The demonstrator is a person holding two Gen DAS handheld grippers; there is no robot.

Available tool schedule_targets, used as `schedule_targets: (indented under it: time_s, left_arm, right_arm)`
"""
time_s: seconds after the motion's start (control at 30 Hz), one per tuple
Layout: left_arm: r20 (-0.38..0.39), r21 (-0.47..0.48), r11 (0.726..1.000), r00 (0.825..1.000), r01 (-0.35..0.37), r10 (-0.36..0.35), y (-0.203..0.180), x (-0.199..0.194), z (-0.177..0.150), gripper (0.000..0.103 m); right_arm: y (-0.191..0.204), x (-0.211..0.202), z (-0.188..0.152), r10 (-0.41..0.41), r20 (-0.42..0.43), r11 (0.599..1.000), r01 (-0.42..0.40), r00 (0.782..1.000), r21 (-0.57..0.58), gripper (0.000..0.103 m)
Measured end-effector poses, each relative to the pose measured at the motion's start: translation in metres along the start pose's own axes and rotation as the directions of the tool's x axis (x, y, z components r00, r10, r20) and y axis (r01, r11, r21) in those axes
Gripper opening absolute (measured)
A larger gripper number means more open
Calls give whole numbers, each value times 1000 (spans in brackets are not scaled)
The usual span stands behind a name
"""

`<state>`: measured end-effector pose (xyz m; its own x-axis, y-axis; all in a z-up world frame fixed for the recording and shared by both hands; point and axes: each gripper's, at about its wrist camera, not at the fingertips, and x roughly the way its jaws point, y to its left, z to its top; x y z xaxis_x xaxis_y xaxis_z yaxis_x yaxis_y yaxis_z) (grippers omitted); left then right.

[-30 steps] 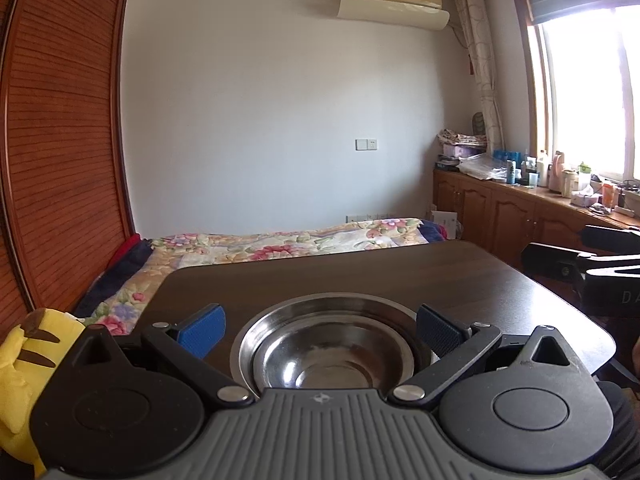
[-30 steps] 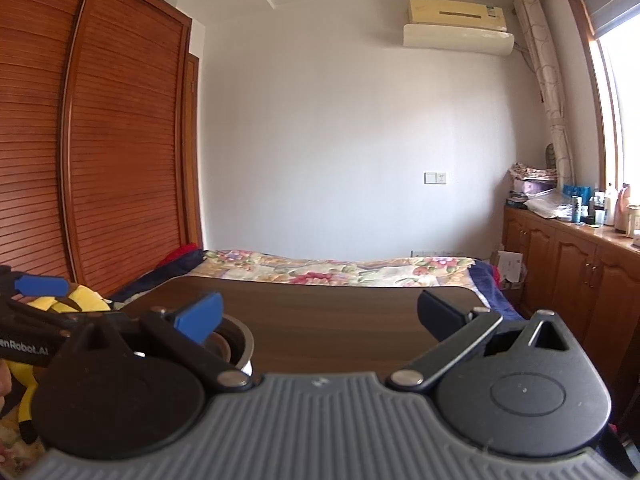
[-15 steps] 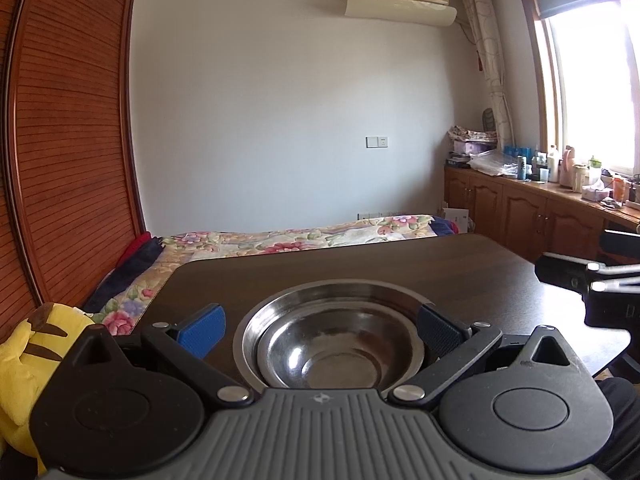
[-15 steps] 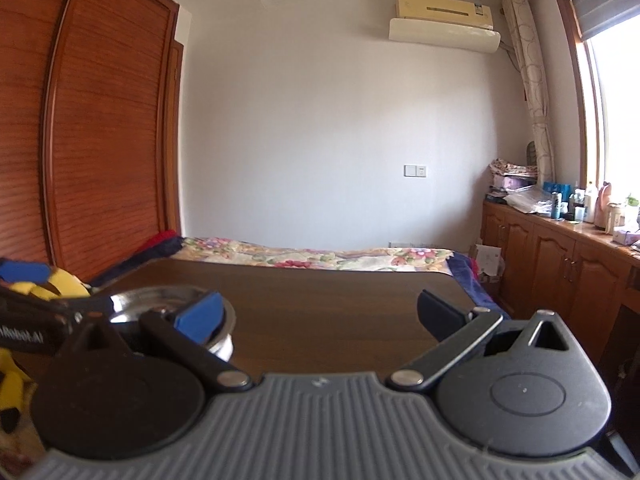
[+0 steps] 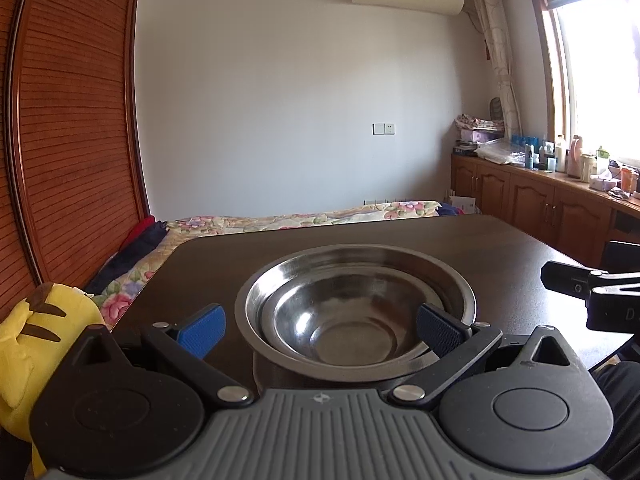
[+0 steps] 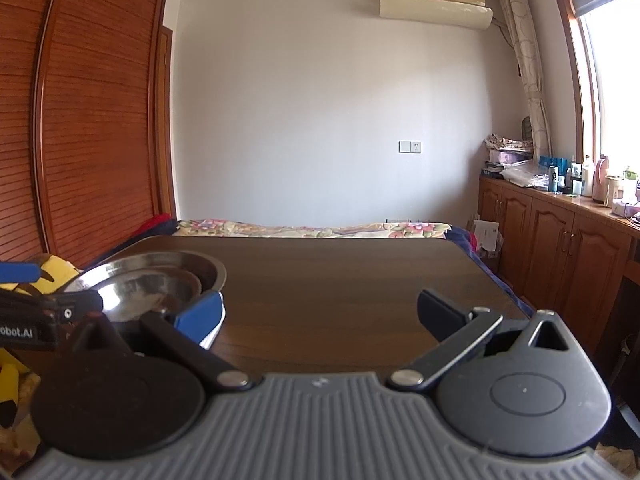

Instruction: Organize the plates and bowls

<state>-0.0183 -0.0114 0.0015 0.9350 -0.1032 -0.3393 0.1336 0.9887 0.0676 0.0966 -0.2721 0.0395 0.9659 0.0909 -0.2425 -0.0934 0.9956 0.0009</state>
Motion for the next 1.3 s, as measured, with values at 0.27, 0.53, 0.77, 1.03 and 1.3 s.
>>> schedule_targets:
  time_s: [0.27,0.53,0.77,1.03,1.3]
  left_arm:
    - [30,-27,1000,1000,3,-2,1,0,-12,103]
    - [42,-42,999,999,-13,15,7,-1,-18,103]
    - [39,-33,999,999,-15,16,6,-1,-18,103]
    - [35,-35,999,999,-14,15,7,0,-18,103]
    - [35,-32,999,999,-15,17,8,0,-19,103]
  right_arm:
    - [-3,-3,-10,-13,49,1000,13,999,8,103]
    - [-4,-1,-12,-12,41,1000,12,999,16,103]
    - [-6,-1,-13,-13,47,1000,13,999,18,103]
    - [-6,-1,-13,-14,47,1000,13,999,18,103]
    - [-6,-2,-13,-12,47,1000,12,999,18,103]
